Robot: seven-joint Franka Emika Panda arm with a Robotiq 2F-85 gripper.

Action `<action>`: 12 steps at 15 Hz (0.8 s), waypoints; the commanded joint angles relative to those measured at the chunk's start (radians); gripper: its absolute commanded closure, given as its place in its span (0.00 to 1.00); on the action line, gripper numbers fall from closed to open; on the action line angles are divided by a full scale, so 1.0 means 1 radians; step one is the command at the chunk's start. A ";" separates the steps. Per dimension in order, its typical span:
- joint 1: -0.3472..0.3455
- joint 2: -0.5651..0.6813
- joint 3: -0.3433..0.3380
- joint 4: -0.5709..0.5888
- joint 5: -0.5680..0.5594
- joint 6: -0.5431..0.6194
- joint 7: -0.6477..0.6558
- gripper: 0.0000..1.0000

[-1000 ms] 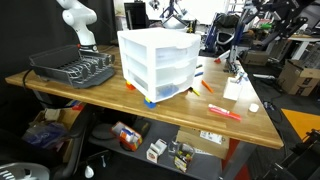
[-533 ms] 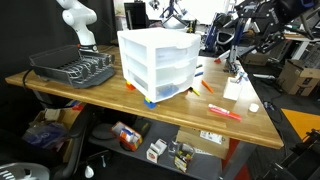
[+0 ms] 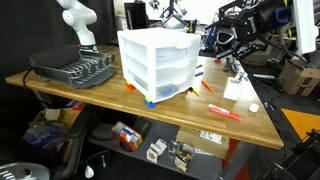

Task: Open the top drawer of the cabinet

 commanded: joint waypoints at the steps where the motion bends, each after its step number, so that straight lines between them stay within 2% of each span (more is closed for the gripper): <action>1: -0.021 0.148 0.027 0.112 0.179 0.035 -0.223 0.00; 7: -0.041 0.333 0.024 0.279 0.495 0.122 -0.621 0.00; 12: -0.035 0.410 0.000 0.354 0.760 0.140 -0.915 0.00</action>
